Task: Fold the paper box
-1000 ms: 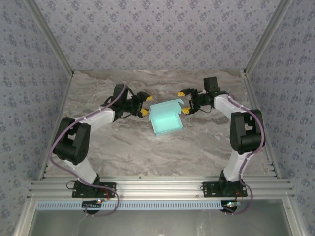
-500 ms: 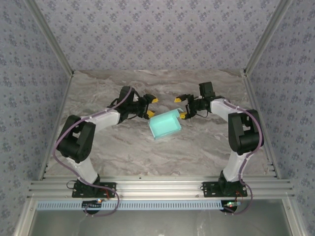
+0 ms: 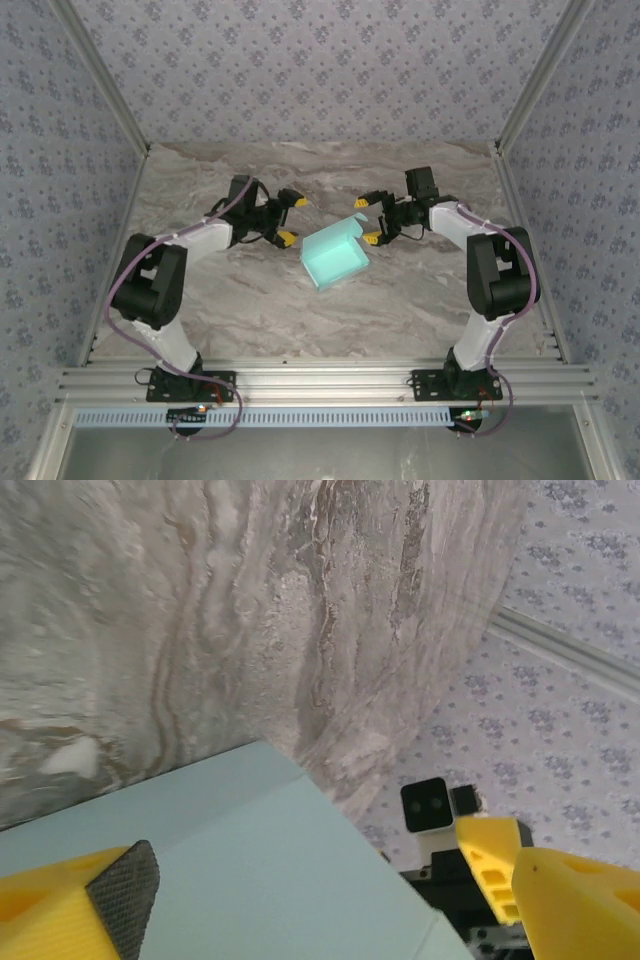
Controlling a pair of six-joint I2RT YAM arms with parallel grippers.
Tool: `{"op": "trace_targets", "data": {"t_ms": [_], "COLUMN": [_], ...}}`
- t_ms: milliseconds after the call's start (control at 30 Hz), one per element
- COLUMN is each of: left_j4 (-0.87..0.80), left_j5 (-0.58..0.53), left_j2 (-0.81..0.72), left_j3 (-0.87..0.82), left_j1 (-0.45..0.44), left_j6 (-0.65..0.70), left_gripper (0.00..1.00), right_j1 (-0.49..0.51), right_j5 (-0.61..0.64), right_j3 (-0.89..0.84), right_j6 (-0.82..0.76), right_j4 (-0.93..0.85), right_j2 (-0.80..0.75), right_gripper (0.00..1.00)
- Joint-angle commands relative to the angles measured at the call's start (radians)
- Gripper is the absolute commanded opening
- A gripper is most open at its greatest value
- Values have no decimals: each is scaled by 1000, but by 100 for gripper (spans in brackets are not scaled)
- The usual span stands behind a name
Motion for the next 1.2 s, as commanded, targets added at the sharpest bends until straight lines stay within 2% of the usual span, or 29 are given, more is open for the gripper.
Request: {"op": "trace_targets", "data": {"t_ms": [0, 133, 333, 533, 700, 800, 933, 1033, 1100, 1167], "left_j4": [-183, -188, -42, -64, -56, -21, -17, -105, -219, -290], "left_j5": [26, 0, -12, -22, -51, -58, -36, -22, -28, -25], "left_j2": [-95, -142, -123, -103, -107, -106, -103, -118, -134, -148], "left_j3": [-25, -93, -120, -48, -60, -74, -67, -50, -25, -22], "left_j1": [-10, -32, -99, -132, -136, -137, -122, -98, -78, -63], "left_j6": [110, 67, -95, -113, -157, -184, -159, -59, 56, 109], "left_gripper": [97, 97, 95, 94, 92, 91, 92, 93, 95, 97], "right_j1": [-5, -4, 4, 18, 31, 41, 38, 5, -40, -84], "right_j5": [15, 28, 3, 1, 3, 1, 16, 31, 0, -42], "right_j3": [35, 35, 35, 34, 34, 25, 23, 35, 94, 181], "right_j6": [-63, -114, -94, -93, -82, -76, -97, -176, -289, -444], "right_j4": [-82, -110, -79, -82, -76, -68, -102, -161, -206, -343], "right_j2": [-17, -17, -2, -7, -9, -14, -36, -54, -38, 8], "right_gripper": [84, 84, 81, 76, 70, 69, 78, 84, 85, 87]}}
